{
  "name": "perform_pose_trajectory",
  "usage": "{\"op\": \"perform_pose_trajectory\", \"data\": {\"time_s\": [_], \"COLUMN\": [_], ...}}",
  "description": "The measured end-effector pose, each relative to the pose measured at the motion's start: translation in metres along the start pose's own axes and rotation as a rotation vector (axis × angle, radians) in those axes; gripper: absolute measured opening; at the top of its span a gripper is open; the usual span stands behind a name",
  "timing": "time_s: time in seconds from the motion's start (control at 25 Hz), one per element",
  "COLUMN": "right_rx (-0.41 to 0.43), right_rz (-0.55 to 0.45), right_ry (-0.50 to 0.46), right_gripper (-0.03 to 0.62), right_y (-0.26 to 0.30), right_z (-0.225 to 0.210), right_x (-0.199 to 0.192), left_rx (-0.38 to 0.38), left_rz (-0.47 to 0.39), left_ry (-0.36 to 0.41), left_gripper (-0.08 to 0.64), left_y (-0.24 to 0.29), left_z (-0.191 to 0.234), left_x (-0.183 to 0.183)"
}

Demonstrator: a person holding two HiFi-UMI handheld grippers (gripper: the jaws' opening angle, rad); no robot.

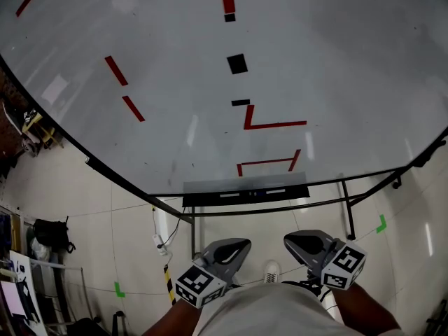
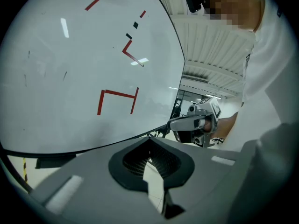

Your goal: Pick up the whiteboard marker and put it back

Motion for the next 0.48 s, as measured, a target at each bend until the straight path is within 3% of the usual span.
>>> {"op": "perform_pose_trajectory", "data": {"time_s": [0.48], "right_rx": [-0.06], "right_rz": [0.009], "right_ry": [0.02], "right_gripper": [0.002], "right_y": [0.022], "right_z": [0.025], "right_x": [-0.005], "left_rx": [-0.049], "left_rz": [0.016], "left_ry": [0.034], "left_gripper": [0.017], "left_y": [-0.025], "left_z": [0.022], "left_x": [-0.005]}}
Point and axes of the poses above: the fingertips, and each gripper's own axes: y forward along the fingers, z to its left, x out of its top, the point moved 3 cm from there along -y, backward along the fingers, and after that the axes turned 11 degrees about z, right-handed, at the moved point
